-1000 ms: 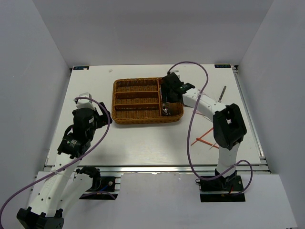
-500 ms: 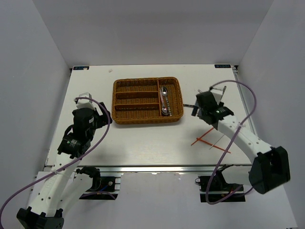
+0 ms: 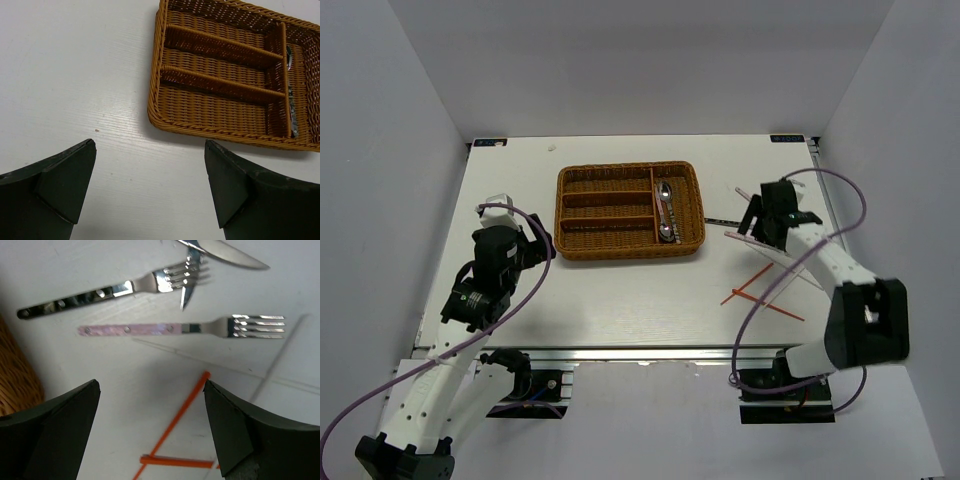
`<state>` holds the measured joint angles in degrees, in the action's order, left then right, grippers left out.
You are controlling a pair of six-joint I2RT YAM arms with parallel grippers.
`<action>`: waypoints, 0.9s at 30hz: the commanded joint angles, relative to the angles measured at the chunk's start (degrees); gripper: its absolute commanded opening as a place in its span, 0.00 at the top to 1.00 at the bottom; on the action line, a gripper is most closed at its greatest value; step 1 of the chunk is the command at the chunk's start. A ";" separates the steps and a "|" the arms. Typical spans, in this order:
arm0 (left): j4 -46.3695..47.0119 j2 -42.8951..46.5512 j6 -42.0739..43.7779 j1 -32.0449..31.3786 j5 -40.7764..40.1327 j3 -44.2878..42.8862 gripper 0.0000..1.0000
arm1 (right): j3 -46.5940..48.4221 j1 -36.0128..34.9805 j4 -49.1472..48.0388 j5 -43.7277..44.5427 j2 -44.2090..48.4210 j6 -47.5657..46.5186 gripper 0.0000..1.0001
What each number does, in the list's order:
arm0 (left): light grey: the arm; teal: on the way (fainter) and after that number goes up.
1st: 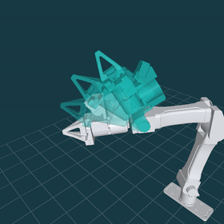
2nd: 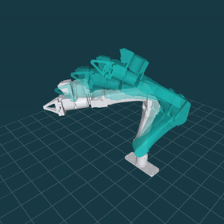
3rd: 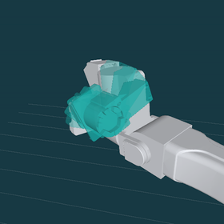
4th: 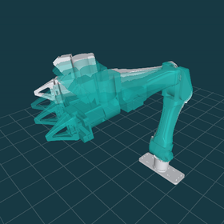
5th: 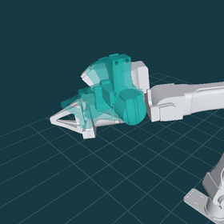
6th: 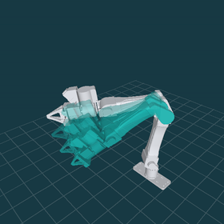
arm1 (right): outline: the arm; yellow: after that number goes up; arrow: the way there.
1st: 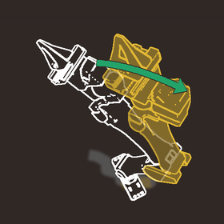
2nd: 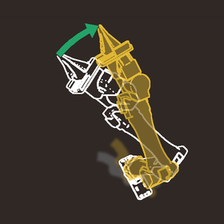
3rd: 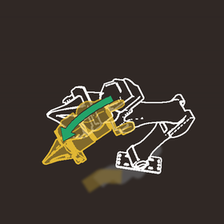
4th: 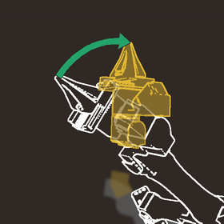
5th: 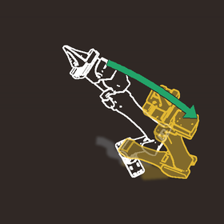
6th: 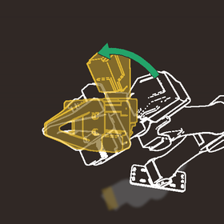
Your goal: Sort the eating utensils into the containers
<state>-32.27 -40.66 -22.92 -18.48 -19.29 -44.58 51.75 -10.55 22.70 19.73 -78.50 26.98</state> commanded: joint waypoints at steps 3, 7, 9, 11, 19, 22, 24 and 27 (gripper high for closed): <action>0.98 0.50 0.50 0.20 1.27 0.37 0.02 | 14.42 0.18 0.68 -1.54 -12.62 0.87 0.12; 1.42 0.06 0.94 0.11 2.67 0.37 0.02 | 19.09 -0.27 2.35 2.60 -15.71 6.15 0.12; 3.70 -1.95 1.73 0.11 5.74 0.02 0.02 | 17.00 -0.09 0.17 0.59 -14.32 6.51 0.11; 5.63 -5.46 1.65 0.11 12.15 -3.47 0.02 | 13.57 0.17 -4.04 -2.32 -9.67 6.59 0.11; 3.80 -42.31 4.53 -12.18 13.57 -33.83 0.02 | 2.53 1.84 -1.68 -3.90 6.20 6.32 0.11; -1.73 -60.41 13.81 -18.95 16.02 -54.45 0.02 | -2.68 2.11 -0.21 -5.83 16.77 6.24 0.11; -6.12 -68.63 18.33 -21.77 19.29 -65.14 0.02 | -5.50 2.11 0.42 -6.36 21.96 6.68 0.11; -8.68 -81.56 21.86 -23.70 24.79 -83.44 0.02 | -8.07 2.63 2.25 -6.20 28.04 4.83 0.11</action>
<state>-34.79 -116.68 -8.45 -40.36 -1.91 -117.03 45.19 -8.58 23.03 13.89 -52.71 32.58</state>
